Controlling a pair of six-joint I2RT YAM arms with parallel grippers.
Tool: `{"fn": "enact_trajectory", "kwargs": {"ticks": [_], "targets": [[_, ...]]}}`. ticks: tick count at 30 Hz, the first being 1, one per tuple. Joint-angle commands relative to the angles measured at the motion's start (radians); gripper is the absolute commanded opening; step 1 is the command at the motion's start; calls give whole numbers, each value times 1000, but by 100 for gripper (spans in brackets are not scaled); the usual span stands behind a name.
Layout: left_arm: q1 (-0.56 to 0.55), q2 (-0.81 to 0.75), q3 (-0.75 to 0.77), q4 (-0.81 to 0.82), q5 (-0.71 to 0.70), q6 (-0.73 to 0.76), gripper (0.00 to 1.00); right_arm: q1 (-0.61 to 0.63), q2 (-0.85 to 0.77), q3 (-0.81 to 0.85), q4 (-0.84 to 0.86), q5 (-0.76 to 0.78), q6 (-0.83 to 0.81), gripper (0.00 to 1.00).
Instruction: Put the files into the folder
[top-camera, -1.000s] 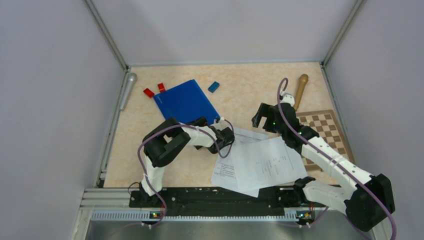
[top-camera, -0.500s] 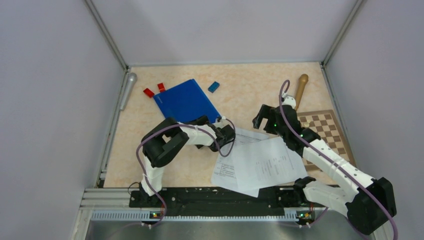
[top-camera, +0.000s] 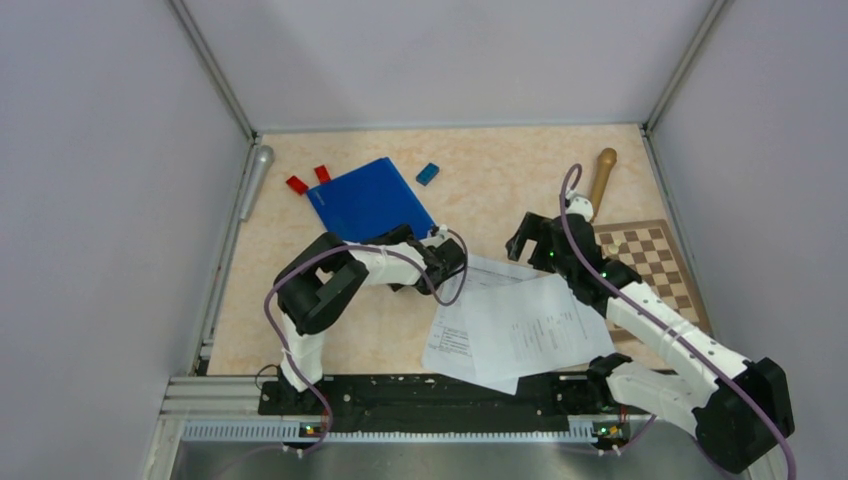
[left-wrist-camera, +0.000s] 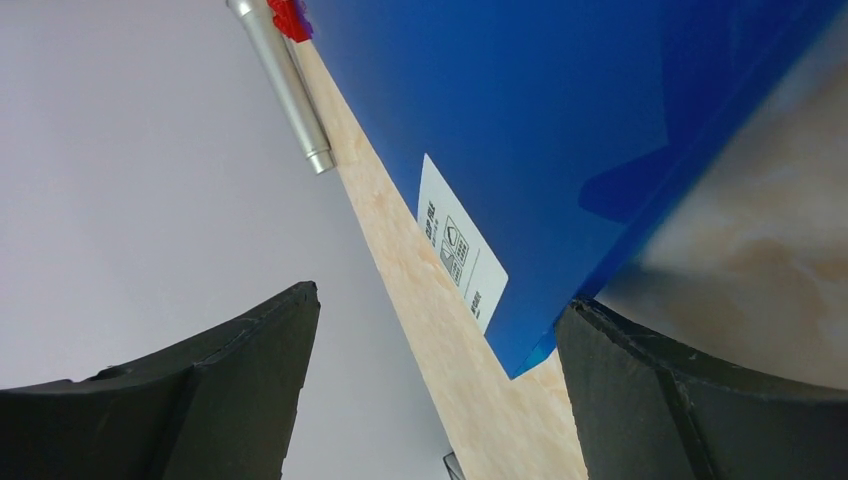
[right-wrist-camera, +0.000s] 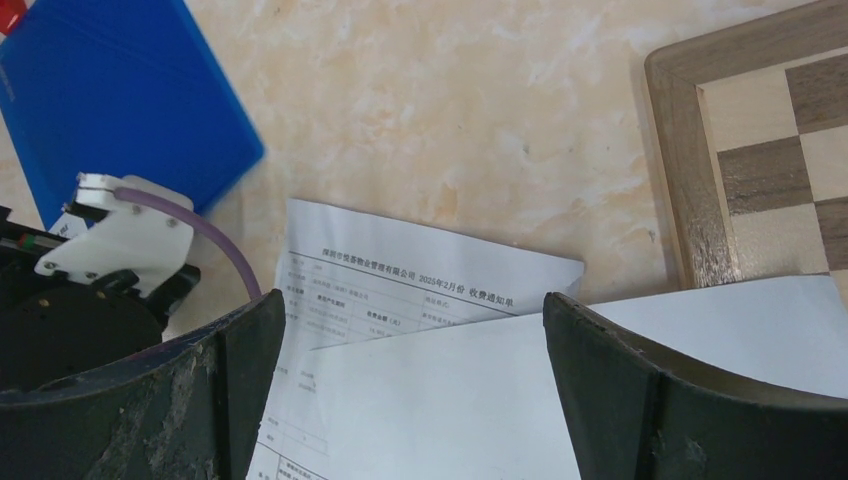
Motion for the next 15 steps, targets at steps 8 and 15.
{"fn": "enact_trajectory", "kwargs": {"ticks": [8, 15], "targets": [[39, 42, 30, 91, -142, 17, 91, 3, -91, -38, -15, 32, 33, 99], [50, 74, 86, 130, -201, 16, 87, 2, -95, -40, -16, 30, 42, 99]]}}
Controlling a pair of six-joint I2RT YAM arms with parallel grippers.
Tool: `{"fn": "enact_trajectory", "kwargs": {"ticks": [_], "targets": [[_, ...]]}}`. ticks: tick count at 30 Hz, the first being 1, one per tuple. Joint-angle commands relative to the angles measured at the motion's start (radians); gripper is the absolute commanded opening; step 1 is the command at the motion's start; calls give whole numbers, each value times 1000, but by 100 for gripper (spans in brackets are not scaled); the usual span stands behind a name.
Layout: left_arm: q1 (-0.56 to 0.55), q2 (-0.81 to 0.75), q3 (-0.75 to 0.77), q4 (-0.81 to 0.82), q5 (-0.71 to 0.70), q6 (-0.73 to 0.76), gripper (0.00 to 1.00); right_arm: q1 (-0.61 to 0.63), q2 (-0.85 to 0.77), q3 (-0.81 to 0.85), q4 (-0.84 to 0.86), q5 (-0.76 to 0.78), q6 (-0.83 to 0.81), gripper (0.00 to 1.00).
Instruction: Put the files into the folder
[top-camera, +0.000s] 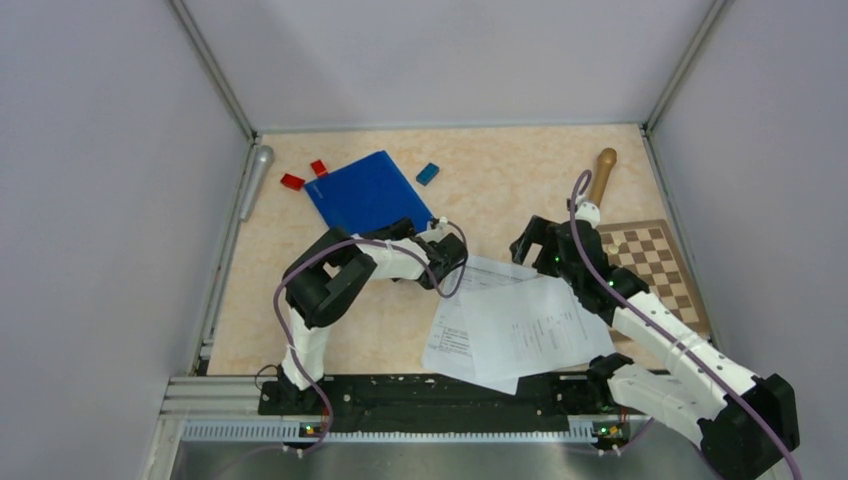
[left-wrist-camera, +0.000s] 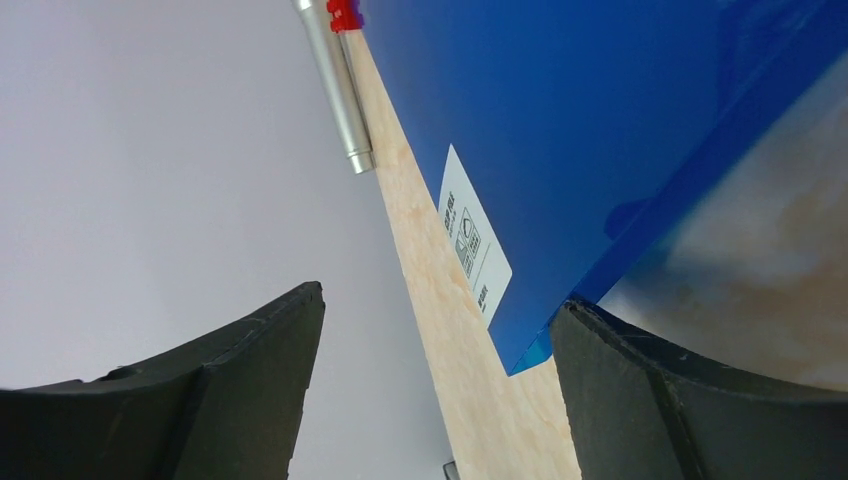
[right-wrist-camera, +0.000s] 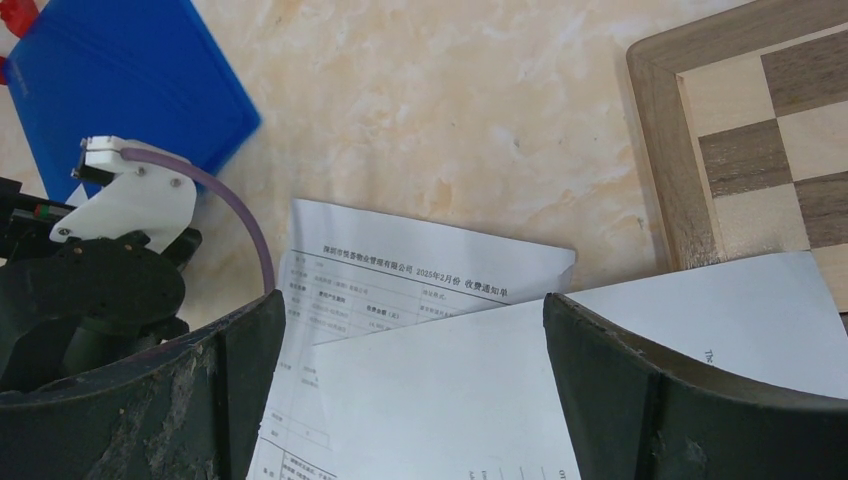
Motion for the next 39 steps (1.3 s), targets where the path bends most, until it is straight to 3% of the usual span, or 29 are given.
{"fn": "enact_trajectory", "kwargs": {"ticks": [1, 8, 11, 23, 33, 34, 37, 39], "targets": [[13, 24, 61, 71, -92, 4, 85, 2, -15, 2, 8, 14, 16, 98], [36, 98, 98, 63, -205, -48, 78, 2, -15, -1, 7, 16, 18, 99], [46, 126, 134, -6, -207, -128, 78, 2, -15, -3, 7, 16, 19, 98], [84, 225, 253, -73, -223, -219, 71, 2, -34, 4, -13, 24, 19, 98], [85, 202, 235, -95, -124, -251, 38, 2, -4, 5, 9, -2, 30, 98], [84, 188, 234, -104, -130, -265, 33, 2, -2, 5, 11, -4, 31, 99], [81, 135, 218, -119, -174, -308, 3, 2, 5, 7, 24, -10, 36, 98], [82, 111, 212, -130, -195, -337, 0, 2, 15, 18, 41, -24, 37, 98]]}}
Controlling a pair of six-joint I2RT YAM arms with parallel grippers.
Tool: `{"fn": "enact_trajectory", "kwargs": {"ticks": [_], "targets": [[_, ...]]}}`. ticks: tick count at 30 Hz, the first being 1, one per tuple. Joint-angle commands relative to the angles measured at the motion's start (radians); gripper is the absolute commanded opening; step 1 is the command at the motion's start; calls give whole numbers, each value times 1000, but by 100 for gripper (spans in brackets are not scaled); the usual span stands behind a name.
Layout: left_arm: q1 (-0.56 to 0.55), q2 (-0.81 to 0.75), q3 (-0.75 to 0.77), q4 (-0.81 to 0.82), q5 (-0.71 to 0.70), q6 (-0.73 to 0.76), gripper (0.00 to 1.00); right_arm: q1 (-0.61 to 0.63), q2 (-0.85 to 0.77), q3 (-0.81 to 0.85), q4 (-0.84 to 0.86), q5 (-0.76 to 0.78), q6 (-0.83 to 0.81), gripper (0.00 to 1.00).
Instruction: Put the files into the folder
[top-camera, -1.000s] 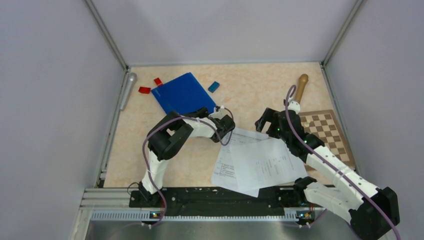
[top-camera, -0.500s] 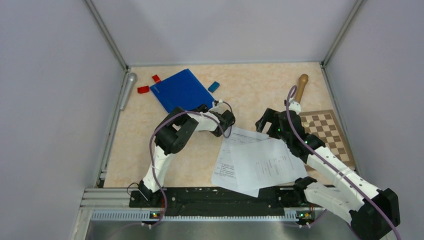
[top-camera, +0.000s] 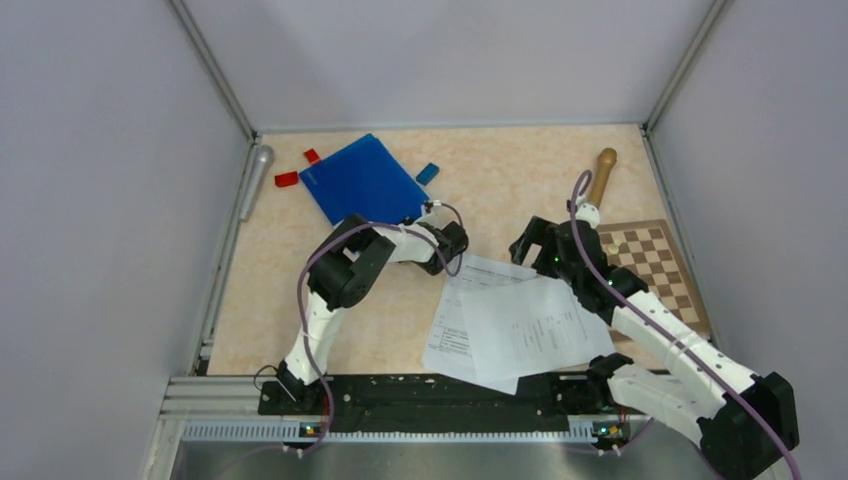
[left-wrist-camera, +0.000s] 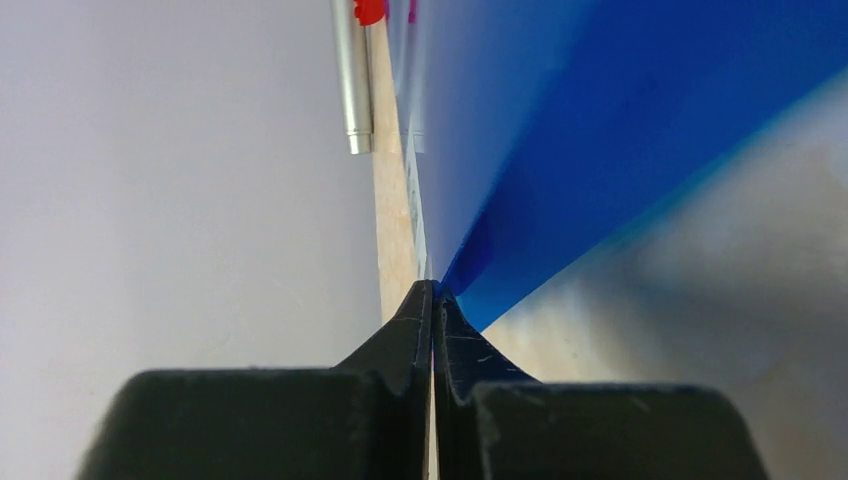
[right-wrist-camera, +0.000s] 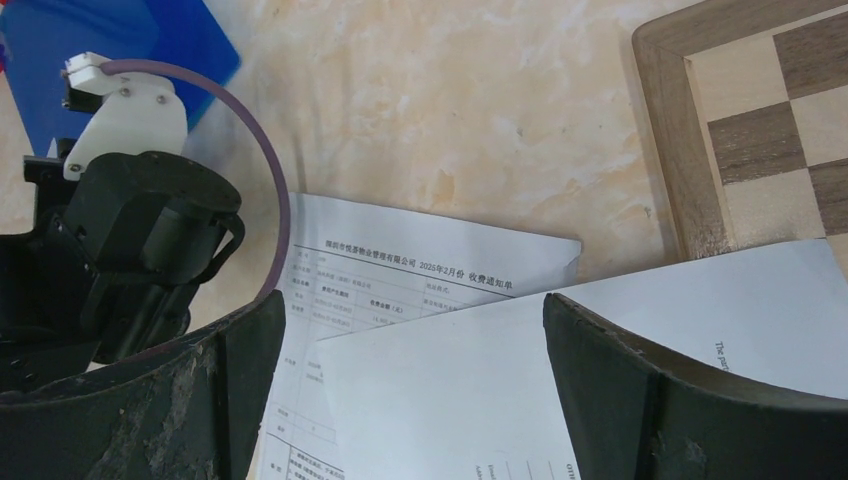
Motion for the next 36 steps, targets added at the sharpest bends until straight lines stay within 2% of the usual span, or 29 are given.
{"fn": "enact_trajectory", "kwargs": {"ticks": [1, 5, 8, 11, 13, 14, 19, 25, 28, 32, 36], "targets": [[4, -118, -12, -34, -66, -86, 0, 2, 19, 26, 60, -22, 12, 98], [3, -123, -15, -57, -58, -111, 0, 2, 49, 55, 70, -48, 22, 98], [2, -119, 9, -204, -90, -259, 0, 2, 79, 74, 123, -141, 38, 98], [-11, -117, 72, -525, -129, -589, 0, 2, 119, 105, 152, -170, 42, 98], [-29, -95, 121, -848, -156, -933, 0, -1, 151, 133, 158, -172, 59, 99], [-38, -94, 116, -916, -159, -989, 0, -6, 170, 146, 171, -186, 69, 99], [-105, -163, 38, -921, -120, -1009, 0, -96, 290, 225, 241, -353, 148, 99], [-156, -298, 28, -921, -31, -1039, 0, -188, 462, 278, 345, -519, 242, 97], [-170, -374, 20, -920, -7, -1059, 0, -198, 552, 307, 420, -606, 309, 96], [-195, -433, -16, -921, -11, -1095, 0, -186, 709, 323, 687, -805, 491, 94], [-200, -457, -36, -920, 7, -1122, 0, -151, 826, 427, 626, -814, 459, 93]]}}
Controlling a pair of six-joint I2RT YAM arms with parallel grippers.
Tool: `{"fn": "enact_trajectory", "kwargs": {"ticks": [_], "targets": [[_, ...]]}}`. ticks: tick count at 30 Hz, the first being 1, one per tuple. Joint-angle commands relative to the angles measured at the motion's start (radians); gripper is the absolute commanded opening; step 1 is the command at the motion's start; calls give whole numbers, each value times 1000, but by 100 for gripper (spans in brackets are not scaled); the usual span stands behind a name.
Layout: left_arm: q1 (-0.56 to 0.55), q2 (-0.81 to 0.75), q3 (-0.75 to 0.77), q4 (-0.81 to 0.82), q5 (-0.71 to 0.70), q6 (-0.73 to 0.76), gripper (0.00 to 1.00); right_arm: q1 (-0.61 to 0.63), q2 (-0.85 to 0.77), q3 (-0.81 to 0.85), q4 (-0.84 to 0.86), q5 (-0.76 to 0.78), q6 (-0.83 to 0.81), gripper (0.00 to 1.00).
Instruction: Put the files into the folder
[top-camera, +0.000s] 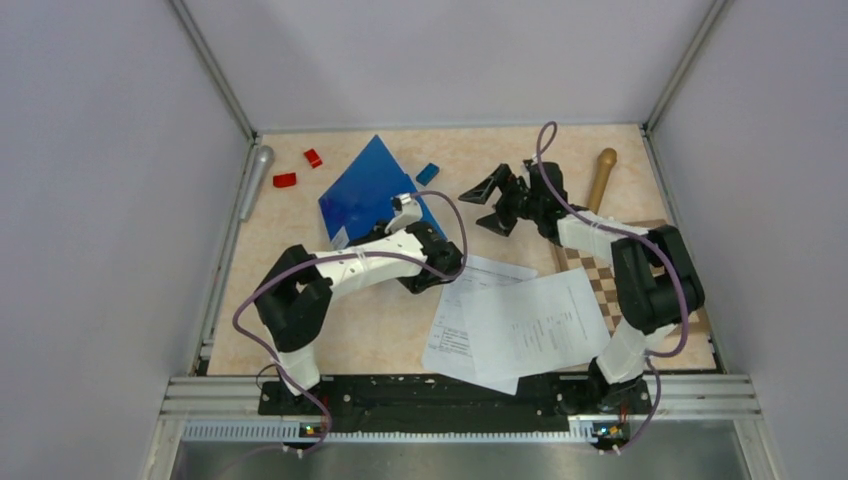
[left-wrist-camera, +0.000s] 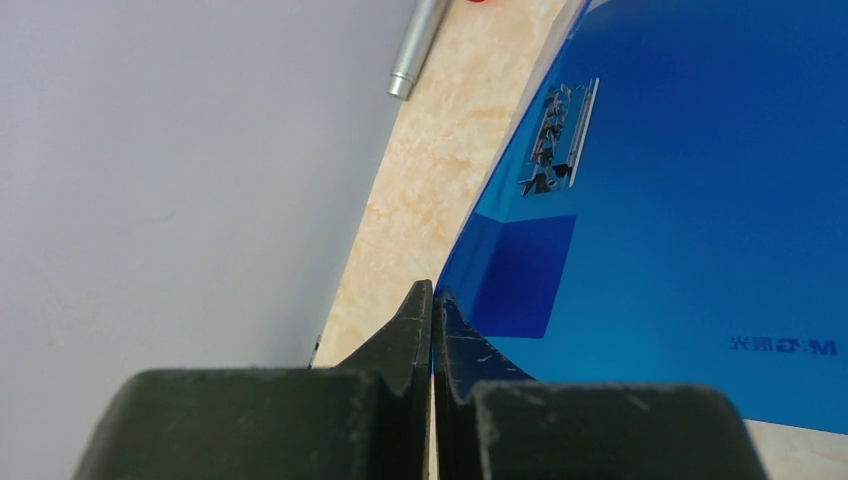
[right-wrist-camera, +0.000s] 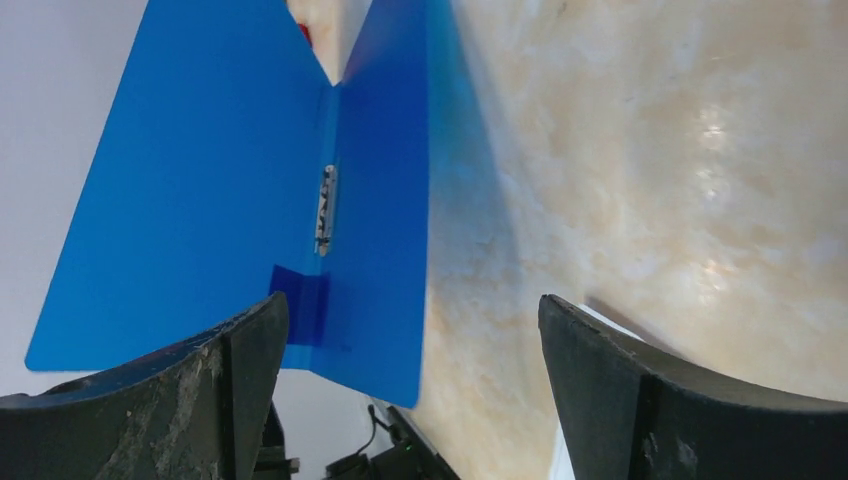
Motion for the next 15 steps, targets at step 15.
{"fn": "enact_trajectory", "kwargs": {"ticks": [15], "targets": [[-18, -96, -31, -39, 26, -97, 0, 197, 338, 222, 203, -198, 117, 83]]}}
